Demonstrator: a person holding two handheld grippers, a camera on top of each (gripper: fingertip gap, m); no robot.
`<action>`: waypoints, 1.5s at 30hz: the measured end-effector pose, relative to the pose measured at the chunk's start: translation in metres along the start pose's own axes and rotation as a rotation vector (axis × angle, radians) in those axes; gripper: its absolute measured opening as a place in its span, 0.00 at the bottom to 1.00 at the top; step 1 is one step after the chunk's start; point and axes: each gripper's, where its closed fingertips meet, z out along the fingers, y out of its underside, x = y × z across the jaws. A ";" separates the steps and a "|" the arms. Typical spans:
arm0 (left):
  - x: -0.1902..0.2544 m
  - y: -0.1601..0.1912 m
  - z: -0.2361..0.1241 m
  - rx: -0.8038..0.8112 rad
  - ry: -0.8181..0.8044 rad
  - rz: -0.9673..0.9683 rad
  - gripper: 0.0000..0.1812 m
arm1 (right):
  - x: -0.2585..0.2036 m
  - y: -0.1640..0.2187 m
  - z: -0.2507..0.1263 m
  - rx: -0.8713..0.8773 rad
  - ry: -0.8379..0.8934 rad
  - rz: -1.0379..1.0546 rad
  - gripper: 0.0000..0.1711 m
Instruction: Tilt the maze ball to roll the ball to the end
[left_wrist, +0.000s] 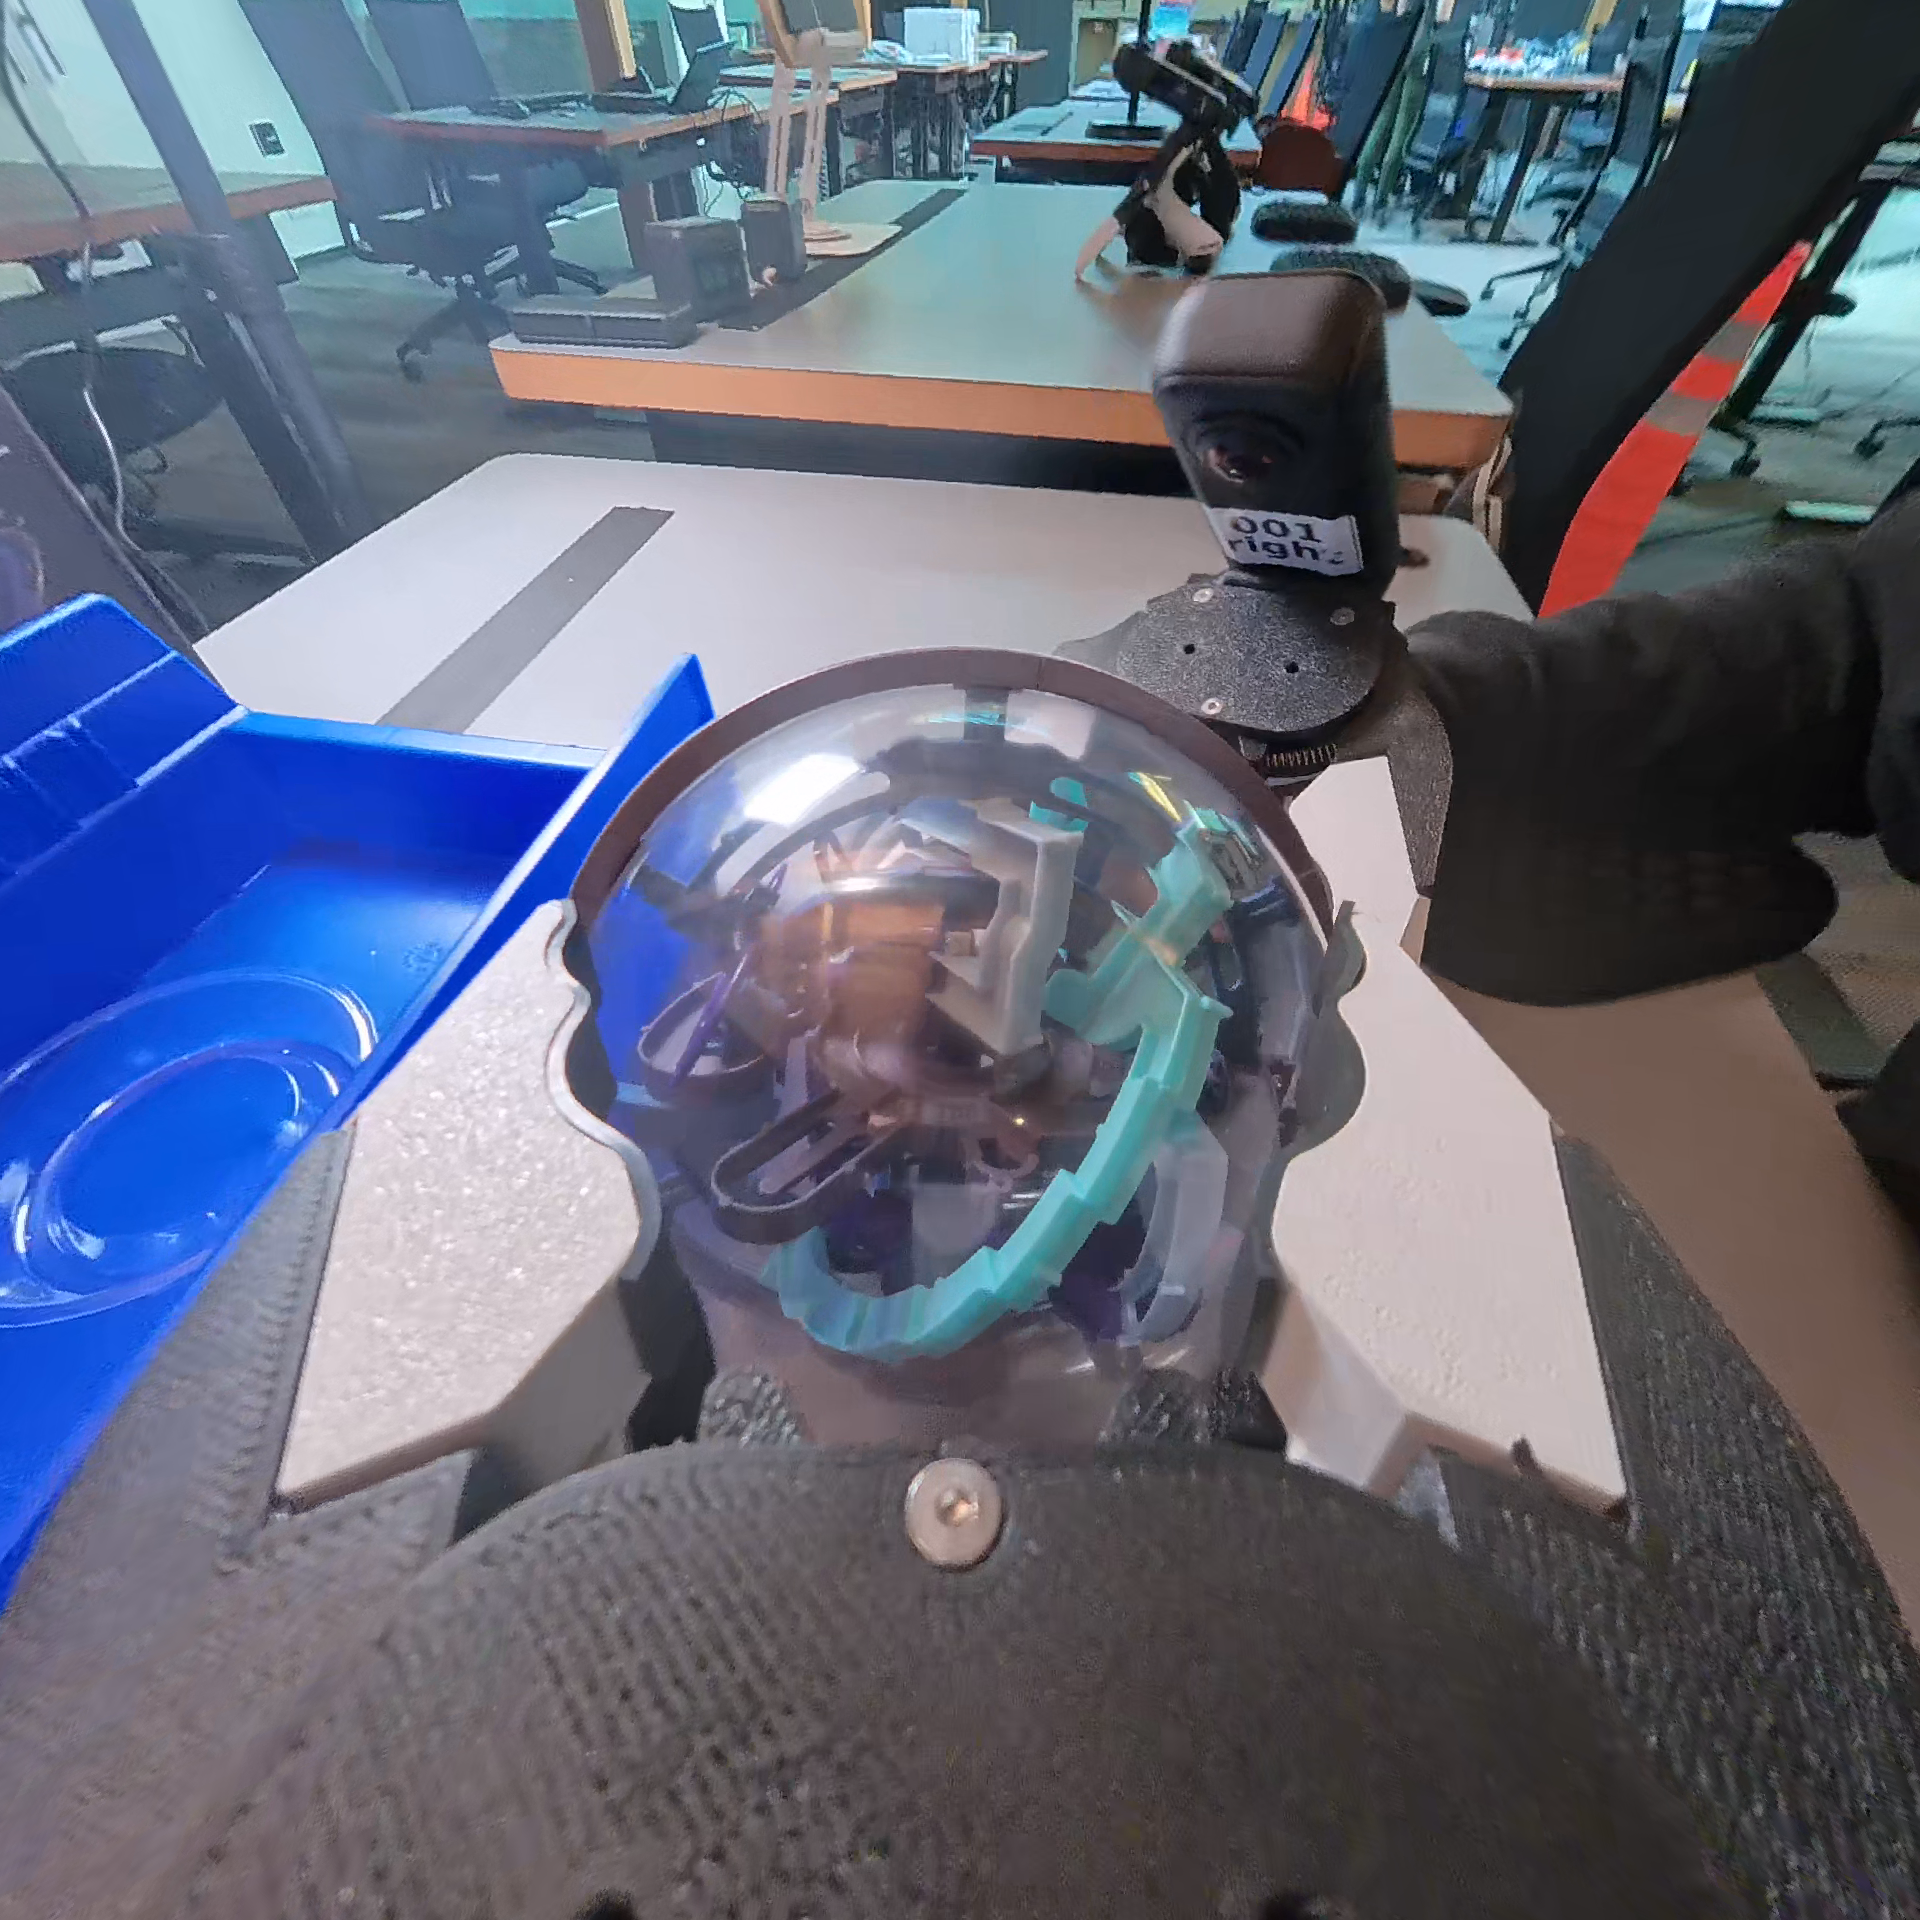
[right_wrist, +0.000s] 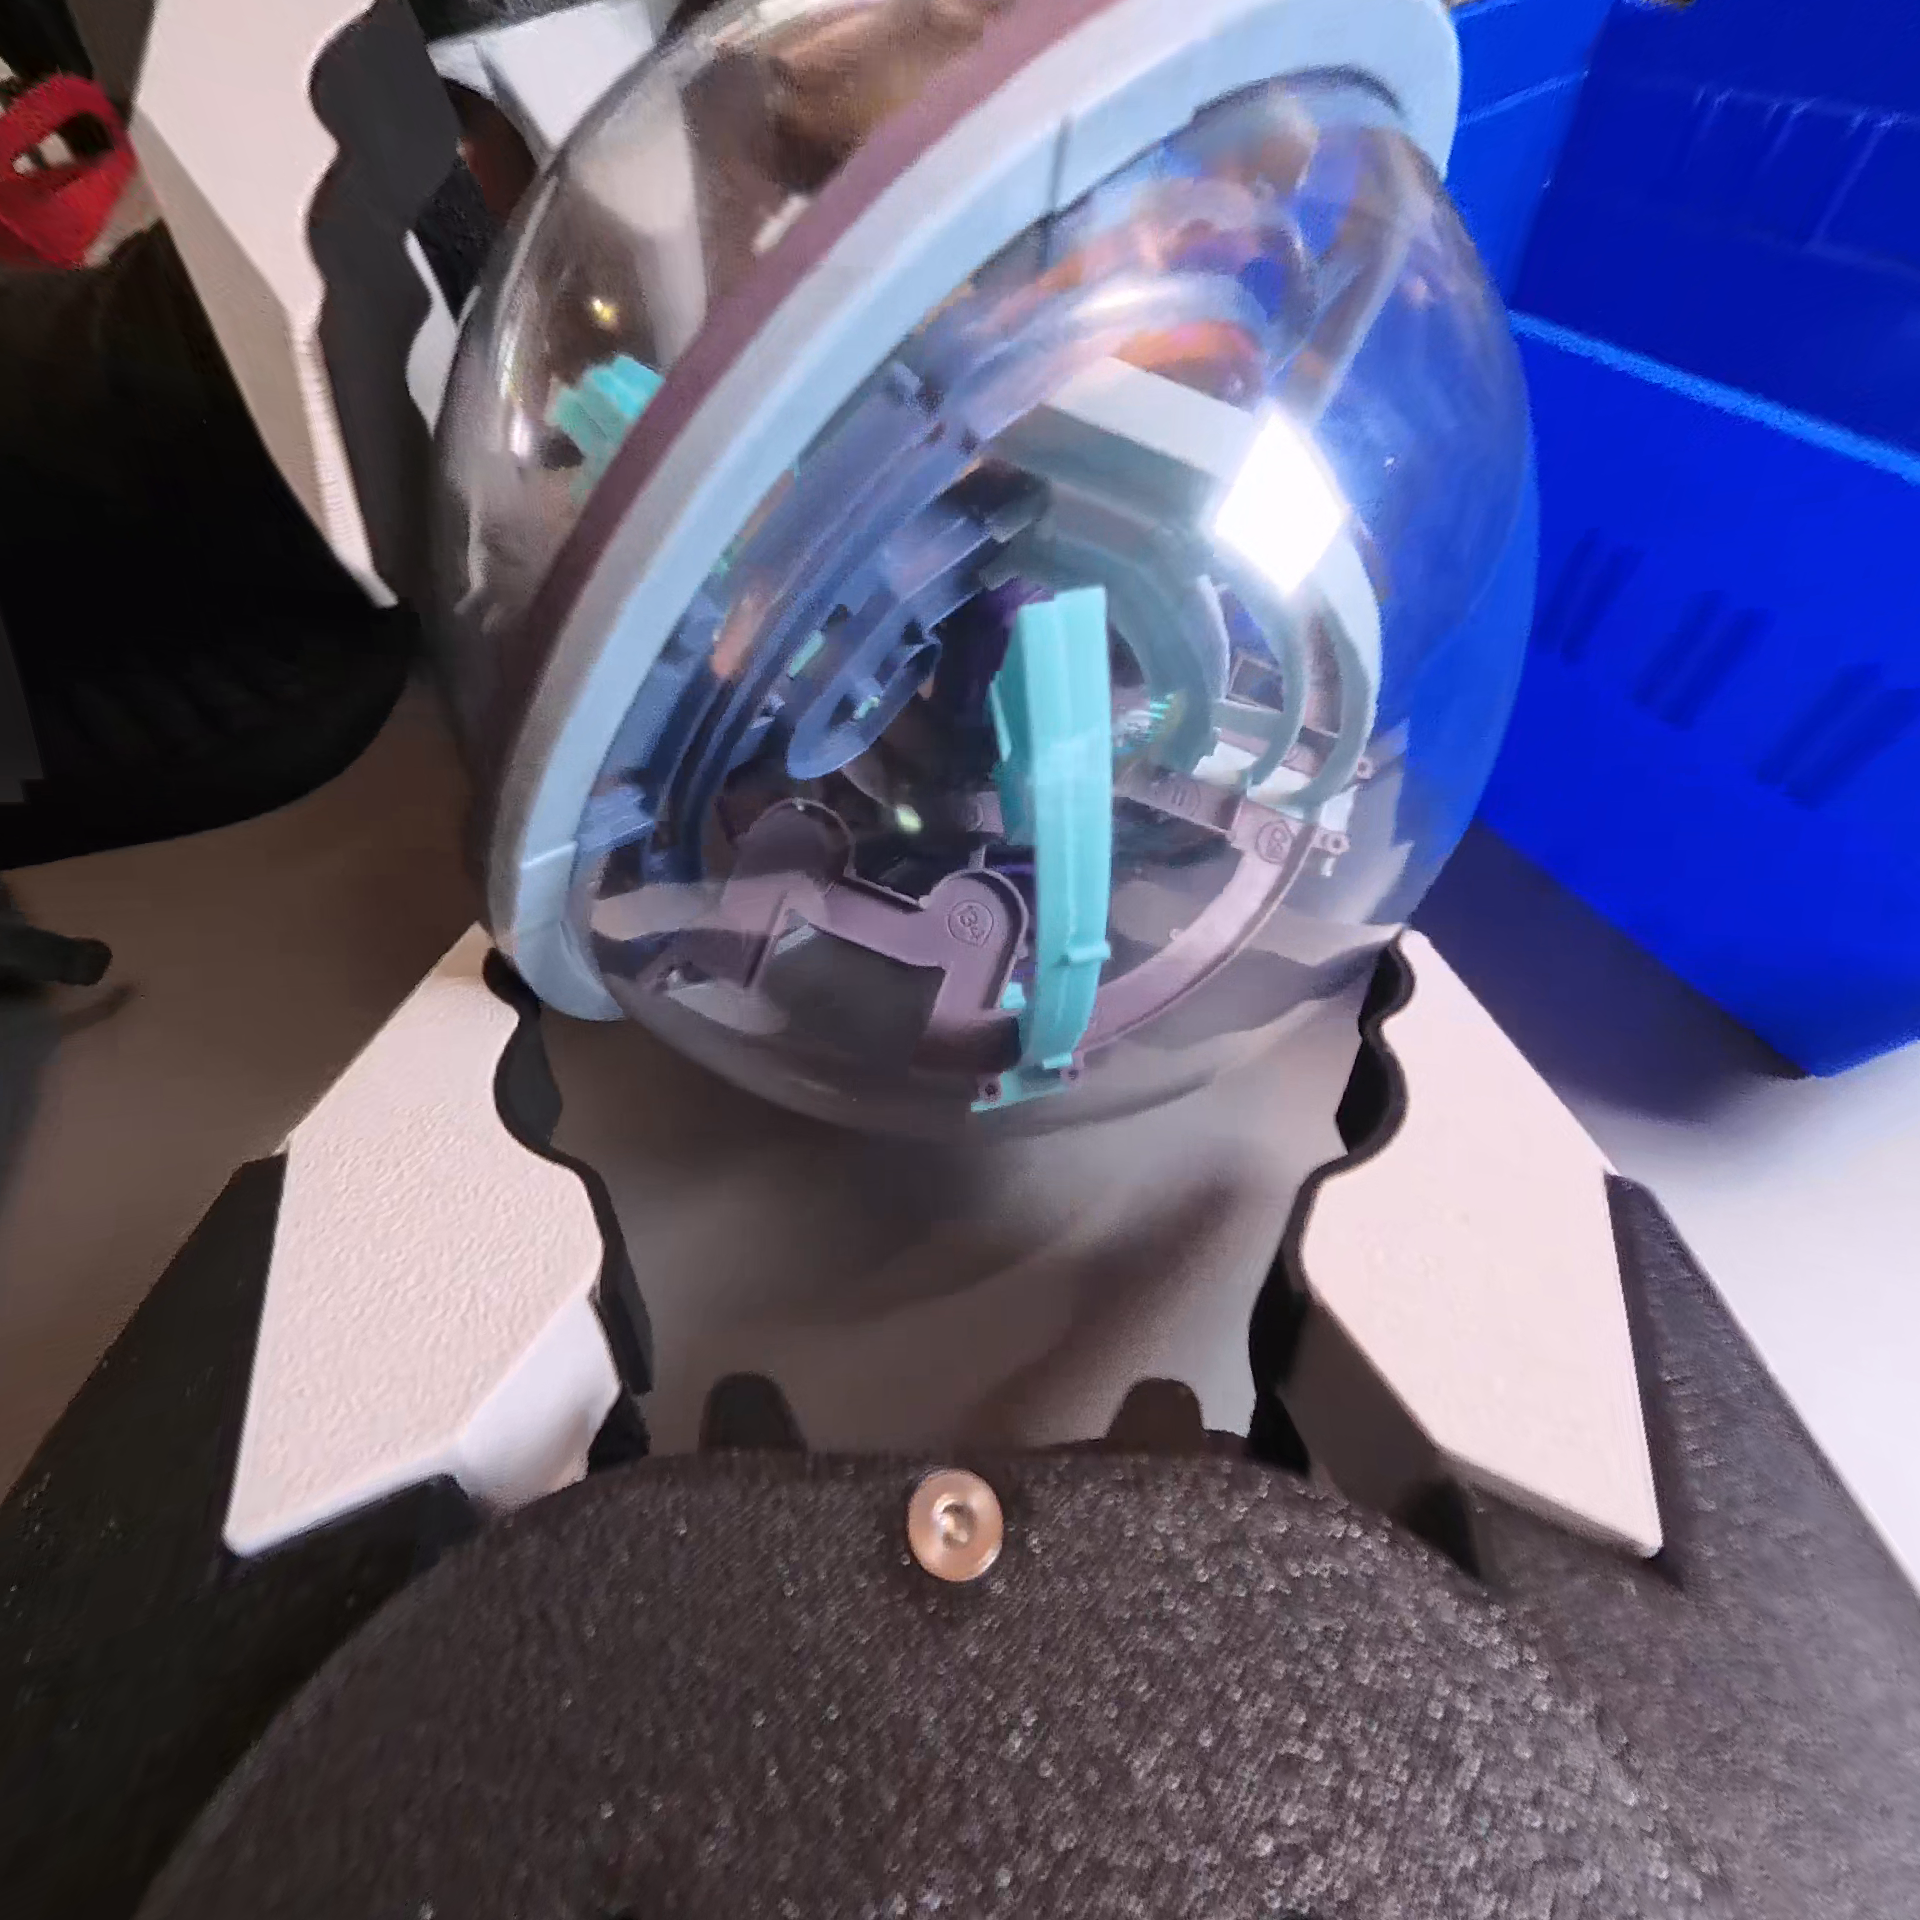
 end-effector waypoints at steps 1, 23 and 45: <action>-0.003 0.000 0.000 0.007 0.003 -0.024 0.74 | 0.002 -0.002 -0.001 0.004 0.011 -0.007 0.88; -0.029 -0.004 0.007 0.037 -0.007 -0.224 0.73 | 0.021 -0.019 -0.010 0.070 0.276 -0.358 0.84; -0.019 0.034 -0.011 0.073 0.267 0.111 0.83 | 0.013 -0.016 -0.001 0.099 0.036 0.001 0.85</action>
